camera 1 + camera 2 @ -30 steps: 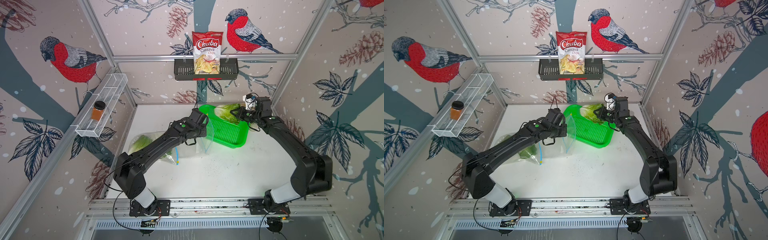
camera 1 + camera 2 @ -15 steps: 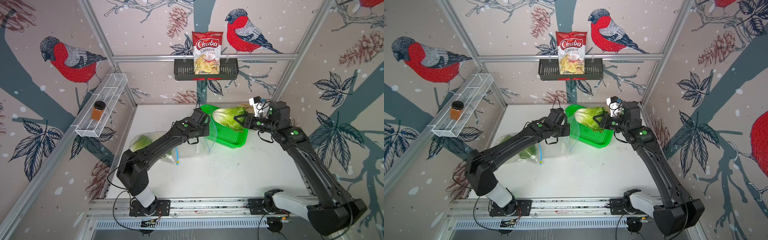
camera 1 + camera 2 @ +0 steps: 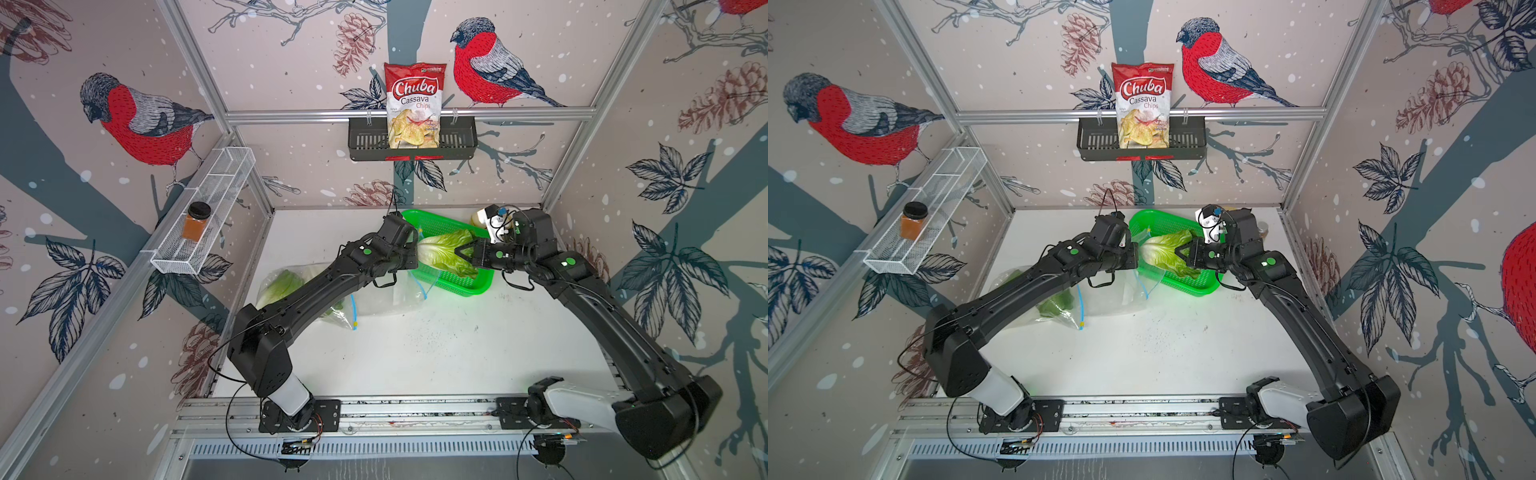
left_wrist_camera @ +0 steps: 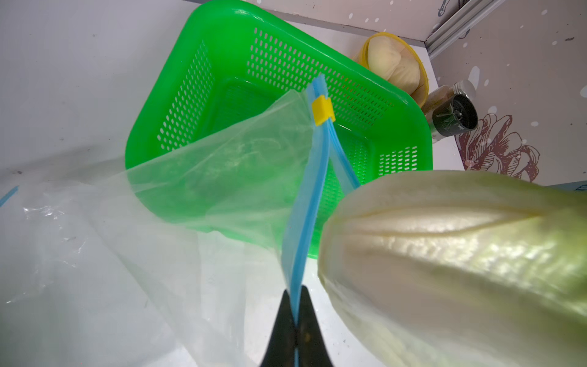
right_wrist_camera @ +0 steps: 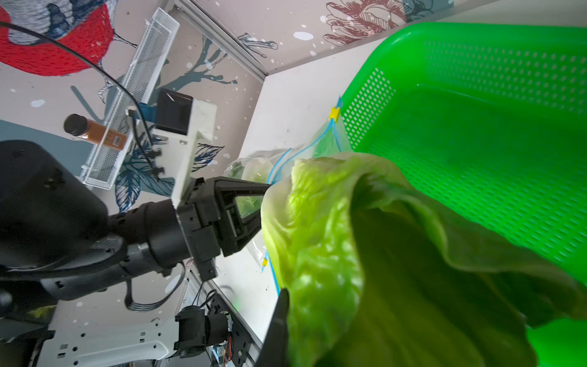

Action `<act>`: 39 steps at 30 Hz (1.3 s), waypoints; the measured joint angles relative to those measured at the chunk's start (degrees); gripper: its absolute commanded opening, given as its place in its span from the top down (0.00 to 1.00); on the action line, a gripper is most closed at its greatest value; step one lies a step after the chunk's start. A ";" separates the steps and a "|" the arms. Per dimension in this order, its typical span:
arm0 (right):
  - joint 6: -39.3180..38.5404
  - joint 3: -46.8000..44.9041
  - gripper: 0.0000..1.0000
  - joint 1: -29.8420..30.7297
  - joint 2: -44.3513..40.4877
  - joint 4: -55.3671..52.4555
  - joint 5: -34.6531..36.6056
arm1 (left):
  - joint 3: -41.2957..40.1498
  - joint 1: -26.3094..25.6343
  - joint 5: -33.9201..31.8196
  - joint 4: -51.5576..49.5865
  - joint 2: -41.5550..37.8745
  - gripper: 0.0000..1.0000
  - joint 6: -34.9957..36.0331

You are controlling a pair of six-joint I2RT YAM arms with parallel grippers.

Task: Put the chinese cabbages into a zipper bag and zip it
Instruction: Place the Chinese cabbage in the zipper food storage bag.

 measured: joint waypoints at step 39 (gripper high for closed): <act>-13.16 9.75 1.00 14.73 12.48 -8.63 12.04 | 4.00 -3.61 6.93 1.01 -2.51 1.00 2.32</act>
